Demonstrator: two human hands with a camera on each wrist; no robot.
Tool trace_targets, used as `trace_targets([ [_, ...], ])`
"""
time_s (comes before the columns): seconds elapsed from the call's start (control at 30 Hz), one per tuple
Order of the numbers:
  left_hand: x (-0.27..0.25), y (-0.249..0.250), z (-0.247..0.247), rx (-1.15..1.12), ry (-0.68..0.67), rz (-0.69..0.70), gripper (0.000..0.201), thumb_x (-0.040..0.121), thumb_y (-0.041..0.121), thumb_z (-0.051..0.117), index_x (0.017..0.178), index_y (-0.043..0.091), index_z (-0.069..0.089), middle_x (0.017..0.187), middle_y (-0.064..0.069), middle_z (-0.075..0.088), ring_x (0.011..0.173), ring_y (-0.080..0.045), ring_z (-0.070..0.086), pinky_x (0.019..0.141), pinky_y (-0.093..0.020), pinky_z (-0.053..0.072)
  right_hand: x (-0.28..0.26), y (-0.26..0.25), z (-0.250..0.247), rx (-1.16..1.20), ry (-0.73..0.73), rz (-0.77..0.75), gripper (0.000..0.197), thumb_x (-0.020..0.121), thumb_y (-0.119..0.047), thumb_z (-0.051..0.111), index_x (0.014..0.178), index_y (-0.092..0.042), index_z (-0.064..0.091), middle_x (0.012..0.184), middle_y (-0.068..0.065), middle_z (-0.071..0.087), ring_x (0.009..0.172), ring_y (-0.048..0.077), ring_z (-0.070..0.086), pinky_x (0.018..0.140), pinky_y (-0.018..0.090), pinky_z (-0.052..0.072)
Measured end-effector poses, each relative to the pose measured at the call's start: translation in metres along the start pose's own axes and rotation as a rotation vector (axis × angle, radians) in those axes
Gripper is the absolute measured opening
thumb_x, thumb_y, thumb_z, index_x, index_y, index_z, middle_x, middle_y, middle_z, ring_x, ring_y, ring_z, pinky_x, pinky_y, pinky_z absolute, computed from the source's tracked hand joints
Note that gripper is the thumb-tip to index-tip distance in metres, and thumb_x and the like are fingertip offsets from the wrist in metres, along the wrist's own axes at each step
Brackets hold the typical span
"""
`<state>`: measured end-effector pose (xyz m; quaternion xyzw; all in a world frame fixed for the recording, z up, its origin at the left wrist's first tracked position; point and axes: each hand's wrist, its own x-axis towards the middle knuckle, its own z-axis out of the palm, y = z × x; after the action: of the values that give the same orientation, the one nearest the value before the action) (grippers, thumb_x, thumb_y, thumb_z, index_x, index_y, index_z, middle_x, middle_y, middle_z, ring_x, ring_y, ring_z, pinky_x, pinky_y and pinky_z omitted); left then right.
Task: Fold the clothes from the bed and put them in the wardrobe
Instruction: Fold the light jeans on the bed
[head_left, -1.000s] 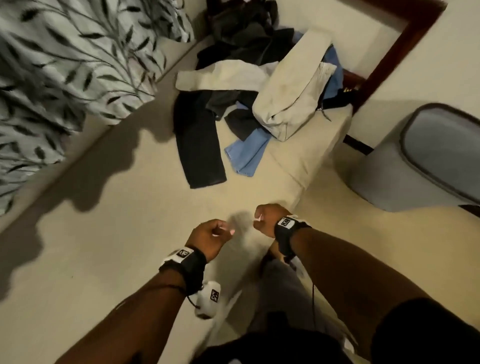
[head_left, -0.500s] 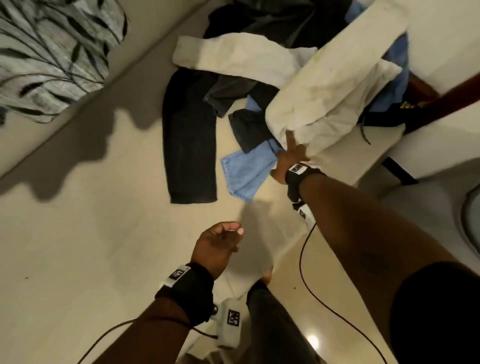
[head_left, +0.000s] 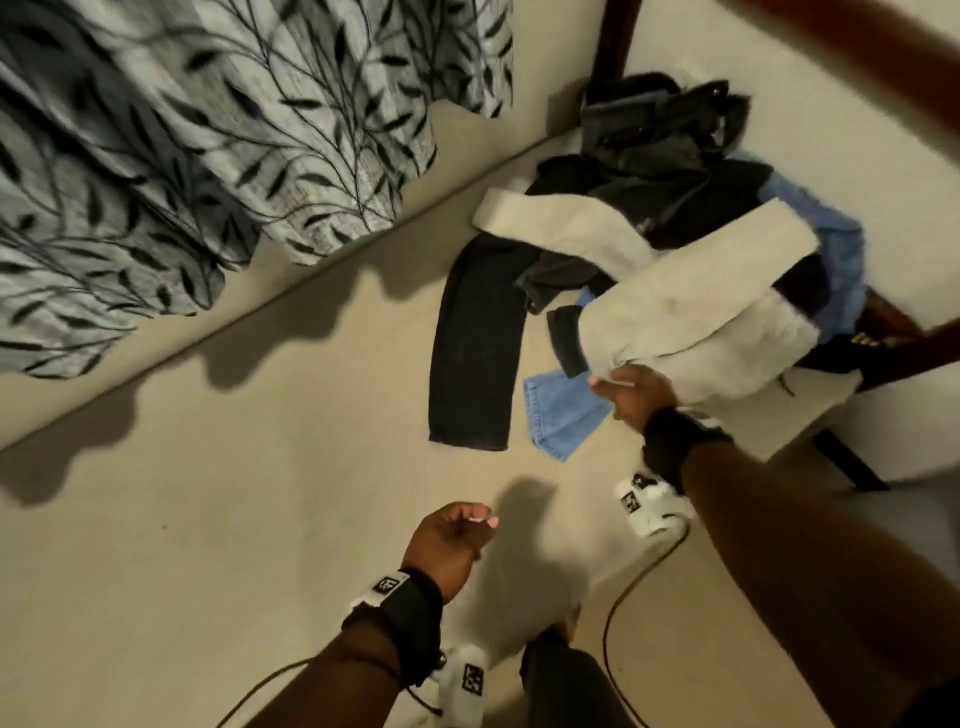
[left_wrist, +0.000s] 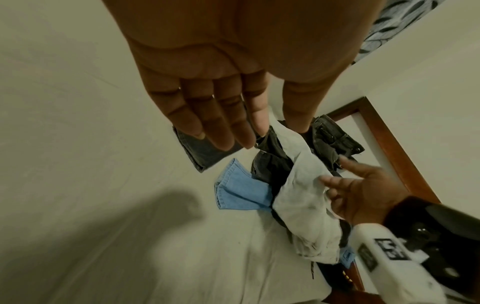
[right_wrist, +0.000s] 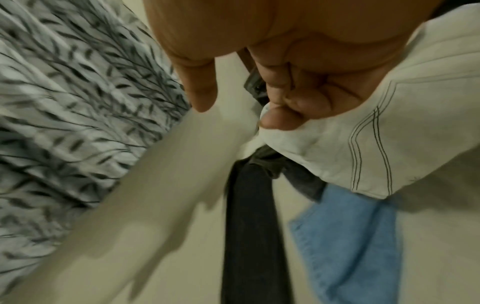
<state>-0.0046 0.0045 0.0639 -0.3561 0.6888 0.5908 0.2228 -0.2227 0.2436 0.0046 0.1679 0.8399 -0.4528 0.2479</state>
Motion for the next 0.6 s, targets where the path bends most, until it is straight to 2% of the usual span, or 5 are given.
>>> trace_targets([
  [0.13, -0.042, -0.007, -0.043, 0.108, -0.086, 0.027, 0.019, 0.093, 0.019, 0.073, 0.106, 0.006, 0.069, 0.090, -0.007, 0.070, 0.060, -0.013, 0.057, 0.053, -0.014, 0.046, -0.152, -0.091, 0.038, 0.352, -0.258, -0.135, 0.025, 0.085, -0.015, 0.079, 0.102, -0.006, 0.063, 0.075, 0.006, 0.065, 0.059, 0.024, 0.056, 0.050, 0.024, 0.045],
  [0.23, -0.073, -0.019, -0.094, 0.310, -0.076, 0.075, 0.036, 0.085, 0.033, 0.082, 0.114, 0.024, 0.062, 0.113, -0.007, 0.072, 0.083, -0.013, 0.068, 0.073, -0.015, 0.051, -0.262, -0.150, 0.062, 0.400, -0.441, -0.346, 0.021, 0.097, -0.008, 0.064, 0.117, -0.003, 0.064, 0.063, -0.002, 0.062, 0.048, 0.010, 0.052, 0.048, 0.017, 0.044],
  [0.4, -0.133, -0.051, -0.217, 0.620, 0.580, 0.231, 0.141, 0.050, 0.064, 0.089, 0.161, 0.028, 0.009, 0.167, -0.011, 0.012, 0.149, -0.031, 0.025, 0.112, -0.046, 0.039, -0.388, -0.212, 0.080, 0.589, -0.529, -0.497, 0.034, 0.084, -0.026, 0.061, 0.114, -0.011, 0.069, 0.069, 0.006, 0.065, 0.058, 0.012, 0.062, 0.051, 0.018, 0.038],
  [0.47, -0.156, -0.050, -0.266, 0.639, 0.795, 0.214, 0.136, 0.053, 0.069, 0.083, 0.161, 0.035, 0.006, 0.168, -0.007, -0.001, 0.149, -0.027, 0.014, 0.108, -0.056, 0.039, -0.414, -0.224, 0.090, 0.680, -0.544, -0.500, 0.039, 0.083, -0.024, 0.059, 0.116, -0.007, 0.069, 0.086, 0.011, 0.070, 0.065, 0.017, 0.065, 0.051, 0.019, 0.037],
  [0.6, -0.176, -0.020, -0.337, 0.671, 0.751, 0.270, 0.055, 0.078, 0.045, 0.067, 0.132, 0.045, 0.054, 0.133, 0.000, 0.064, 0.126, -0.030, 0.055, 0.102, -0.050, 0.036, -0.431, -0.246, 0.106, 0.819, -0.502, -0.510, 0.032, 0.092, -0.017, 0.054, 0.118, -0.005, 0.068, 0.098, 0.008, 0.073, 0.075, 0.017, 0.067, 0.054, 0.024, 0.038],
])
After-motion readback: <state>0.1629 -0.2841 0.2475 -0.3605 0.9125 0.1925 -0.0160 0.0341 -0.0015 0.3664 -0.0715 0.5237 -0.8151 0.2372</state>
